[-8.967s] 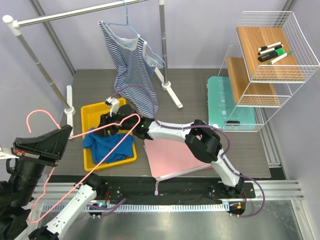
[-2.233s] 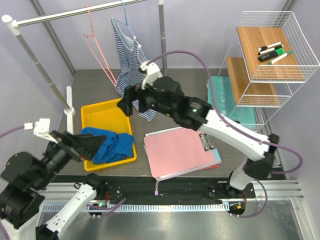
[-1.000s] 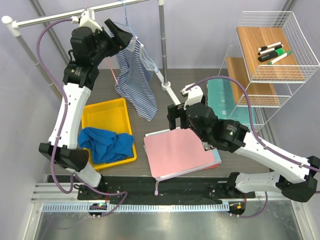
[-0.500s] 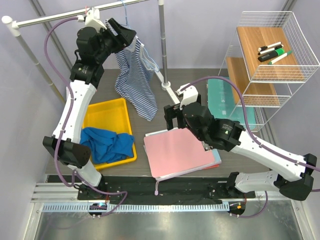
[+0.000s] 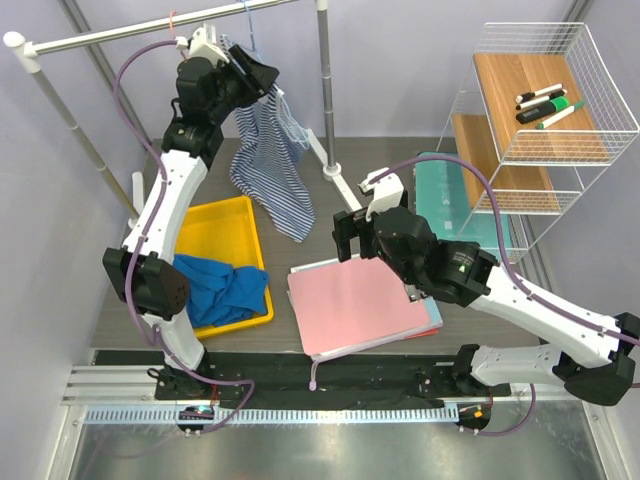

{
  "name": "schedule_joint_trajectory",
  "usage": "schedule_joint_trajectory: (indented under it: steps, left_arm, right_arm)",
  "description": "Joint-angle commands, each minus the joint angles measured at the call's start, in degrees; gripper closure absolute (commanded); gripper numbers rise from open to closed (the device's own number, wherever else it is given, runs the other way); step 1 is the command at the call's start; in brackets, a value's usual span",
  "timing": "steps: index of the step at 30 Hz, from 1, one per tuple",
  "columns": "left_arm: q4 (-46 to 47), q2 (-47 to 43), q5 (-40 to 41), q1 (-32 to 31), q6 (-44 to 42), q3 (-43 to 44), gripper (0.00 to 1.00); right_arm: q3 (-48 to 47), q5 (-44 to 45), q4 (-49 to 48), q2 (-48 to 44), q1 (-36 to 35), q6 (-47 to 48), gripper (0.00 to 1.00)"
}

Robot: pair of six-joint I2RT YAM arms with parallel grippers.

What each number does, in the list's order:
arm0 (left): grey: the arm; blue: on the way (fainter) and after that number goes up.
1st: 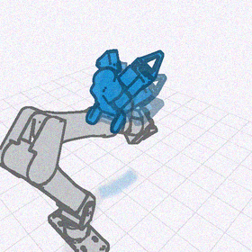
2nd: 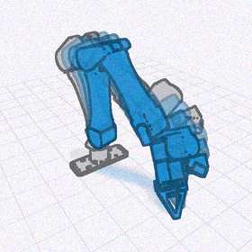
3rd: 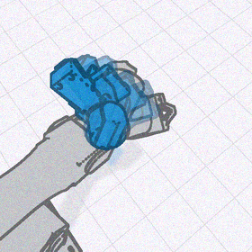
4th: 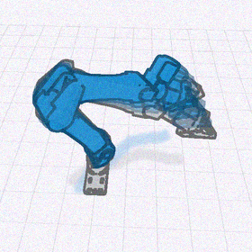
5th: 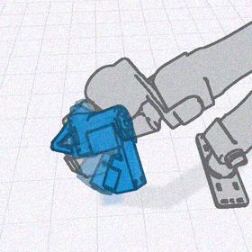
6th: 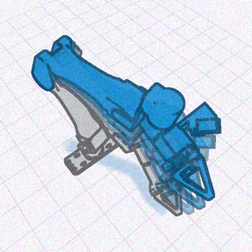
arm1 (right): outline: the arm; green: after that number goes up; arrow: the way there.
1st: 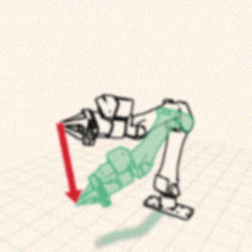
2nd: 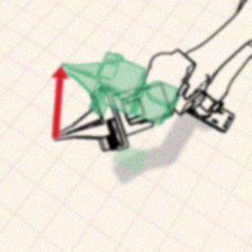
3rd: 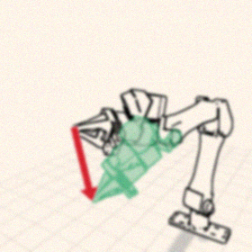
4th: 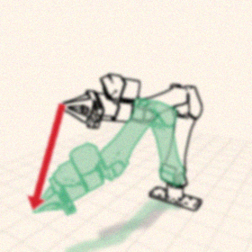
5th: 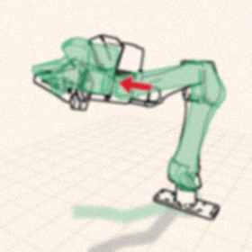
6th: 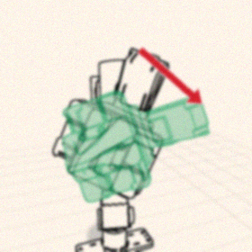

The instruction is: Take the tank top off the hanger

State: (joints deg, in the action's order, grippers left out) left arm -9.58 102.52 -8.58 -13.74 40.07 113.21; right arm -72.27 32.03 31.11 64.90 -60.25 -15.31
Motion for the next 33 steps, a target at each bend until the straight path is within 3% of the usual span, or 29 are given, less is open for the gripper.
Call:
schedule_joint_trajectory:
  steps: [1,12,22,33]
  left_arm:
    - [5.02,0.05,0.05,0.2,-0.44,2.45,0.48]
    - [5.63,0.75,0.32,0.11,-1.23,3.86,0.62]
    - [5.72,2.33,-0.74,0.11,0.18,5.62,0.65]
    - [6.86,2.77,-1.26,0.2,1.06,6.32,0.76]
  right_arm:
    - [0.64,-0.65,-2.72,-1.36,0.13,-0.07,0.0]
    - [0.46,-1.18,-2.9,-1.27,0.13,-0.07,0.0]
    - [0.46,-0.92,-2.72,-2.68,0.13,-0.51,0.0]
    - [0.29,-1.36,-2.11,-2.94,0.04,-0.95,0.01]
